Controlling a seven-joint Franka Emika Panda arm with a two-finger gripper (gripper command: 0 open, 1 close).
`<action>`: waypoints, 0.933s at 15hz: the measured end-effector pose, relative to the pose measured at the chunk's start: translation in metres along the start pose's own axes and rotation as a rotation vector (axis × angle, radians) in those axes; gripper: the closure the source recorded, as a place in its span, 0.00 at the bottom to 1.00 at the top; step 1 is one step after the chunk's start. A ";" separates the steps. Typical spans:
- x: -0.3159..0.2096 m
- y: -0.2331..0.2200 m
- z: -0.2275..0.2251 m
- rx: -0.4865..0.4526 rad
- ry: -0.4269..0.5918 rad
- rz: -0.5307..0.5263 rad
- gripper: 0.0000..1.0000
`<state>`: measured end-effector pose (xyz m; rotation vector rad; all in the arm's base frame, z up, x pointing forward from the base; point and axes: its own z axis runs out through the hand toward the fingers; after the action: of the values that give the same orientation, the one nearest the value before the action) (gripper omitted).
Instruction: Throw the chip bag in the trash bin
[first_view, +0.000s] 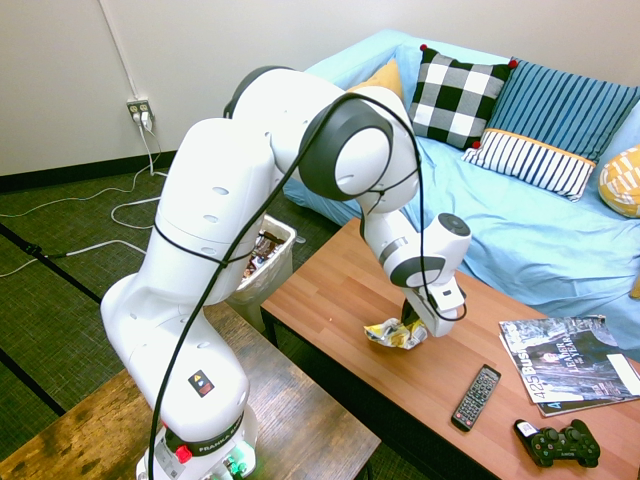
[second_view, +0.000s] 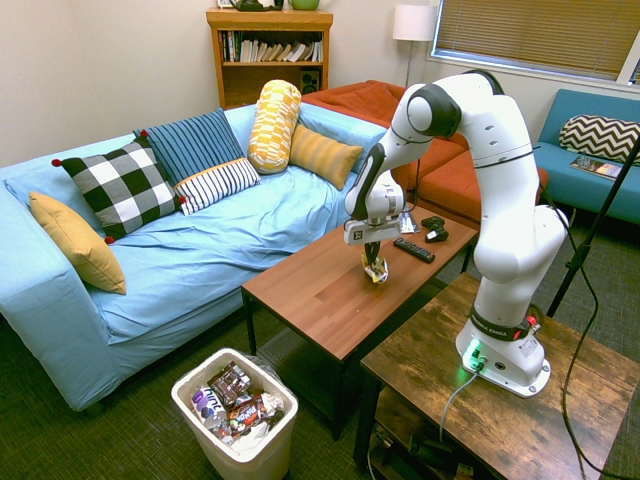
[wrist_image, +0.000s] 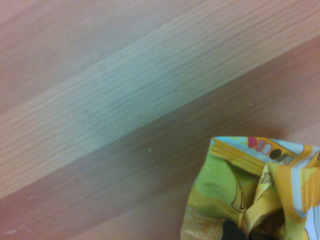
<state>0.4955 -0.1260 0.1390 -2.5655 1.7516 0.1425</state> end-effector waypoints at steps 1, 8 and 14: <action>-0.006 -0.002 -0.016 0.017 0.000 -0.010 1.00; -0.166 -0.046 -0.155 0.108 0.077 -0.147 1.00; -0.374 -0.102 -0.182 0.113 0.176 -0.259 1.00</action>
<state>0.4656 0.2436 0.3521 -2.7610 1.4074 -0.1887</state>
